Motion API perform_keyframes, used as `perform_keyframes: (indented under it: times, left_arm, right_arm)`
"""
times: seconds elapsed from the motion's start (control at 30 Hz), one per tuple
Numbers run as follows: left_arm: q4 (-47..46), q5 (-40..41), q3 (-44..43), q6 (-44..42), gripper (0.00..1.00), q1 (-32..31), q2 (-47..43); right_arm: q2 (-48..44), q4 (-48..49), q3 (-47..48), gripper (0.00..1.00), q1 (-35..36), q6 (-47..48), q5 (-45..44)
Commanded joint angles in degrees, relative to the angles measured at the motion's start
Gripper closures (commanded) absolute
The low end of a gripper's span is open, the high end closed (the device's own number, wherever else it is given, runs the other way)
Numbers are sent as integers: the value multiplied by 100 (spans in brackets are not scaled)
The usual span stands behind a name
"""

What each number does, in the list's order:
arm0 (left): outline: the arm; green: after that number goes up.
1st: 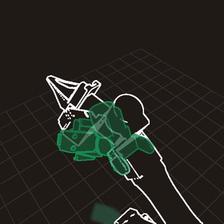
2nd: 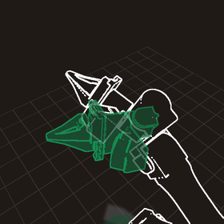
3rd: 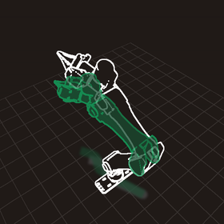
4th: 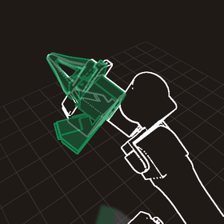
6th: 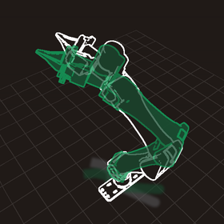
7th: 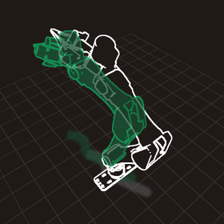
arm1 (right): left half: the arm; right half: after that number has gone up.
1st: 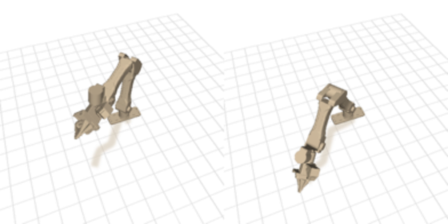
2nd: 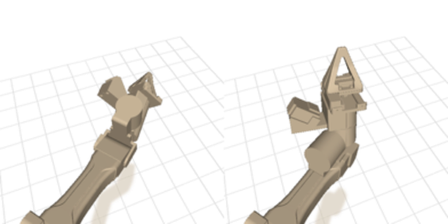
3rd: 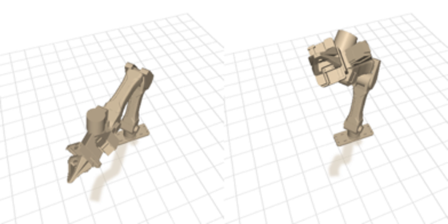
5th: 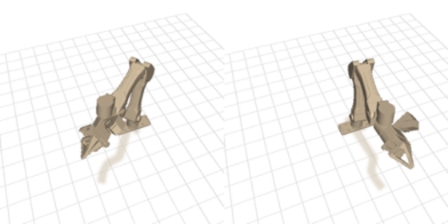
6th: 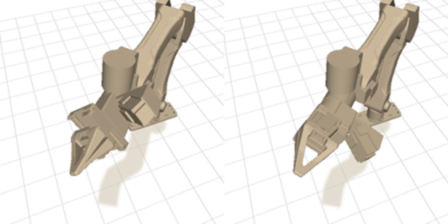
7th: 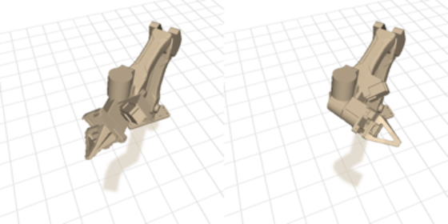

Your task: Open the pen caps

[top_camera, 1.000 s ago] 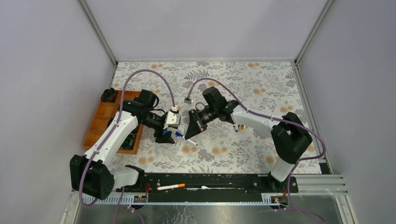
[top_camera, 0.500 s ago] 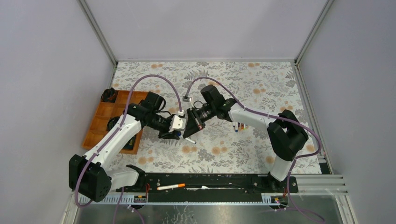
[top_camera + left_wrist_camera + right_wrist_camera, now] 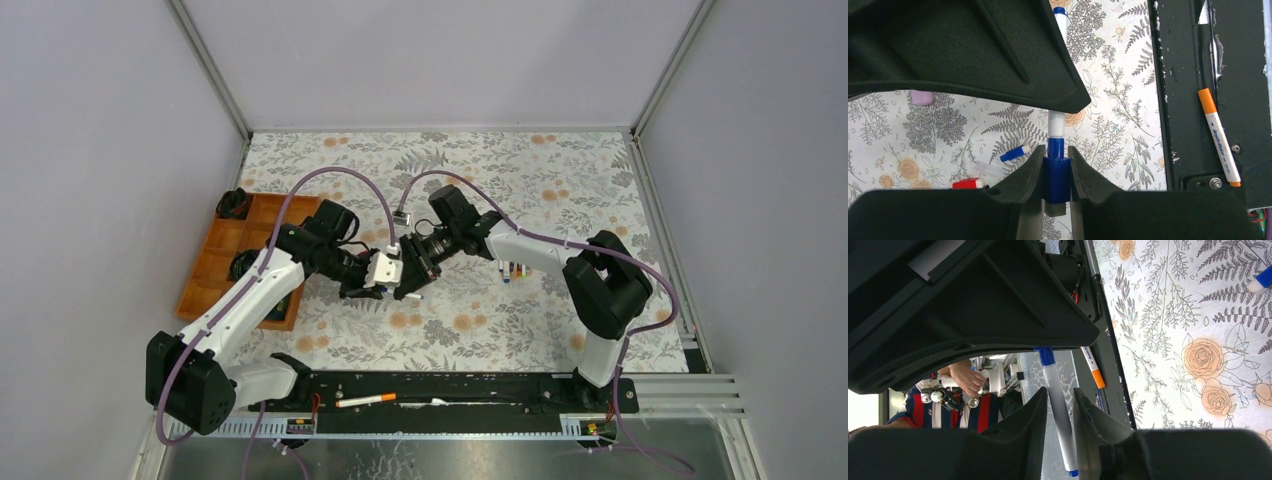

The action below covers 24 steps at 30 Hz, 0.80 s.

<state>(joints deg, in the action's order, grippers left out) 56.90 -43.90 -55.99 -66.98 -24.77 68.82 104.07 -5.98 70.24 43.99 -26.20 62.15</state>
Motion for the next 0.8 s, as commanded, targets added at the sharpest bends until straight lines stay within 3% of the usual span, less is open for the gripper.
perform_keyframes:
  times: [0.0, 0.3, 0.43, 0.63, 0.77]
  left_arm:
    - [-197, 168, 0, -43, 93, -109, -63]
    - [-197, 260, -99, -63, 100, -194, 53]
    - [-198, 442, -193, -84, 100, -194, 118]
    - [-74, 1068, -300, -330, 100, -146, 169]
    - [190, 1500, -462, -922, 100, 319, 266]
  right_arm:
    - [12, -43, 129, 70, 31, -72, 261]
    - [78, 304, 130, 80, 40, -406, 346]
    - [63, 255, 126, 99, 40, -394, 343]
    - [-190, -556, -132, 100, -17, 241, 131]
    - [-421, -1128, -476, 100, -239, 429, -57]
